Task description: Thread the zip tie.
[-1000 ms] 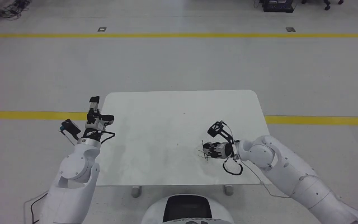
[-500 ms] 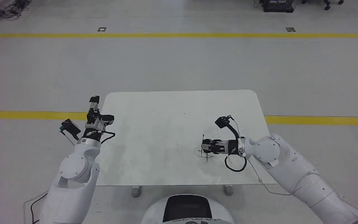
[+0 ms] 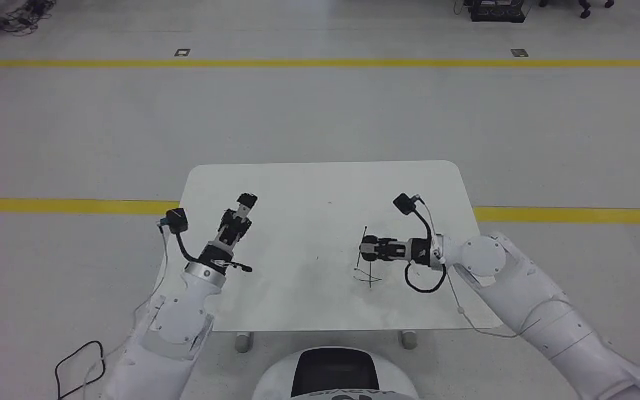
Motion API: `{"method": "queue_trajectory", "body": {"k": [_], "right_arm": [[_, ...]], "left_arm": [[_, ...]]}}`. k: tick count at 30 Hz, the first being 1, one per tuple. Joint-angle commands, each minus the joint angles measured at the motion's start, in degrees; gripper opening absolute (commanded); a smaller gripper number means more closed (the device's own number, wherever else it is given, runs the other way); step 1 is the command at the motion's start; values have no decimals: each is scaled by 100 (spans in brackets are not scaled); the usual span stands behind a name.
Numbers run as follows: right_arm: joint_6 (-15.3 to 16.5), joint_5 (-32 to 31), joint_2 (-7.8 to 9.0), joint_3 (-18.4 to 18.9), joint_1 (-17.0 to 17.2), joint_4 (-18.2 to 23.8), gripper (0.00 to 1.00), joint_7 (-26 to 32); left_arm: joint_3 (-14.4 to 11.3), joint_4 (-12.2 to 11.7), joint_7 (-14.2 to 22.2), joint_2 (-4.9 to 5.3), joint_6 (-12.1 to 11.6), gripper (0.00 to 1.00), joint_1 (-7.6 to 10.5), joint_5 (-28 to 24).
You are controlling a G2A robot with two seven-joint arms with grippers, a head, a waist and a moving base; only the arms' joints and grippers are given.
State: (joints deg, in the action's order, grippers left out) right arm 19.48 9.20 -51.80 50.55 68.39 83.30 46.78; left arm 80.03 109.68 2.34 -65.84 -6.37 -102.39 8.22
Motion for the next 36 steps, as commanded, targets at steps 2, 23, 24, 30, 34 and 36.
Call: {"method": "queue_trajectory", "body": {"k": [2, 23, 24, 30, 34, 36], "right_arm": [[0, -14, 2, 0, 5, 6, 0, -9], [-42, 738, -129, -4, -32, -282, 0, -38], [-112, 768, -144, -22, 0, -236, 0, -88], [-414, 1370, -221, 13, -72, -371, 0, 57], [-519, 1548, -250, 39, -137, -489, 0, 88], [-519, 1548, -250, 39, -137, -489, 0, 88]], "left_arm": [[12, -2, 4, 1, 2, 100, -1, -67], [-810, -2, 30, -11, 69, 100, 258, 2239], [-848, -12, -26, 7, -1, 100, 262, 2784], [-1039, -34, -430, 56, 3, 100, 132, 4639], [-1077, -50, -568, 47, 146, 100, 115, 4789], [-1077, -50, -568, 47, 146, 100, 115, 4789]]}}
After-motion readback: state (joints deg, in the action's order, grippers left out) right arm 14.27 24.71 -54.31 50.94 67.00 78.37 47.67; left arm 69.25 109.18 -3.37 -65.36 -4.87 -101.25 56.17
